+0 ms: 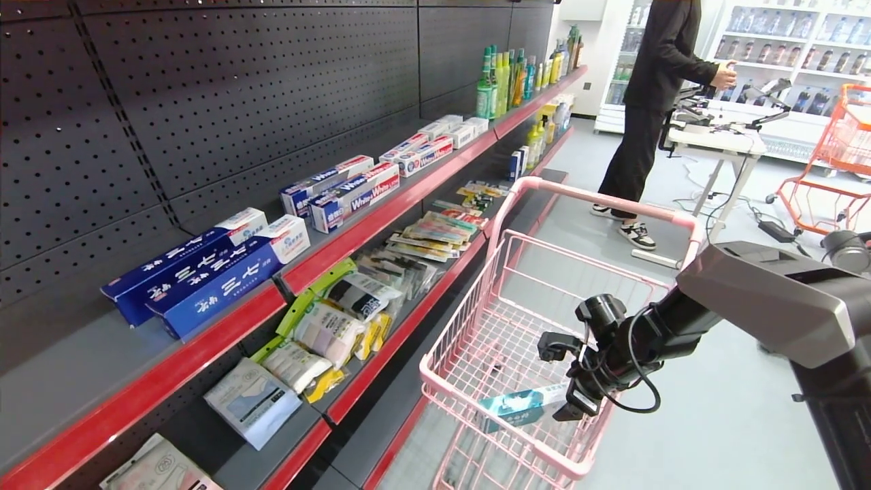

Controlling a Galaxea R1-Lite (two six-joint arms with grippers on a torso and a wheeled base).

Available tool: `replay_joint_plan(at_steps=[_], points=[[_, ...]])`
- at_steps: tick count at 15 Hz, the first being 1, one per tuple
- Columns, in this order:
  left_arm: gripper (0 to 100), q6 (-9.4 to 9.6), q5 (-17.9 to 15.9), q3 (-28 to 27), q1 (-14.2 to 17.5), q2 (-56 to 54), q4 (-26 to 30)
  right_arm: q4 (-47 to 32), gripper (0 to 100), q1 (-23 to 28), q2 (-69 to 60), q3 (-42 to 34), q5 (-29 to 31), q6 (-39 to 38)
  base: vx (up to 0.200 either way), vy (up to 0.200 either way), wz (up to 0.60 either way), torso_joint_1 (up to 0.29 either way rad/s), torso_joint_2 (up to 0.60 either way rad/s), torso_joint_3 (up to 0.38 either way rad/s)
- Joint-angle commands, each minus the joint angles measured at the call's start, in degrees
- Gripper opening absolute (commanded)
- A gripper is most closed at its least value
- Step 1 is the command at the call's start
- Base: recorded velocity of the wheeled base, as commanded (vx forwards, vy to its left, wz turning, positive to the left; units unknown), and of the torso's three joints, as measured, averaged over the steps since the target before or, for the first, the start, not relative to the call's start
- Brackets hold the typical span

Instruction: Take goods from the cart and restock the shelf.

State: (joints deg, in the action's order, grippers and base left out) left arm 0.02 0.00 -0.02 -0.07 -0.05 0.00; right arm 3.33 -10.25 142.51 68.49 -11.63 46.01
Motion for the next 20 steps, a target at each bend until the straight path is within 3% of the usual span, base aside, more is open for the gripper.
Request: replay_joint_plan(at_steps=[1,4,10,20], points=[[100,-0.02,0.0,0.02,-0.01,0.05,0.0,0.01,100,0.32,-0.21,-0.02,-0.59,0.4,0.0,0.0,0.0,-0.154,0.37,0.193],[100,0.06,0.0,0.02,-0.01,0.05,0.0,0.1,100,0.76,-0.56,0.95,-2.43,1.54,0.0,0.0,0.0,-0.067,0.17,0.095],[100,-0.02,0.0,0.02,-0.01,0.05,0.0,-0.08,100,3.75,0.4,0.68,-13.33,13.23,0.0,0.0,0.0,0.0,0.0,0.0],[100,-0.02,0.0,0.02,-0.01,0.05,0.0,-0.34,100,4.1,0.31,0.07,-13.33,12.7,0.0,0.0,0.0,0.0,0.0,0.0]])
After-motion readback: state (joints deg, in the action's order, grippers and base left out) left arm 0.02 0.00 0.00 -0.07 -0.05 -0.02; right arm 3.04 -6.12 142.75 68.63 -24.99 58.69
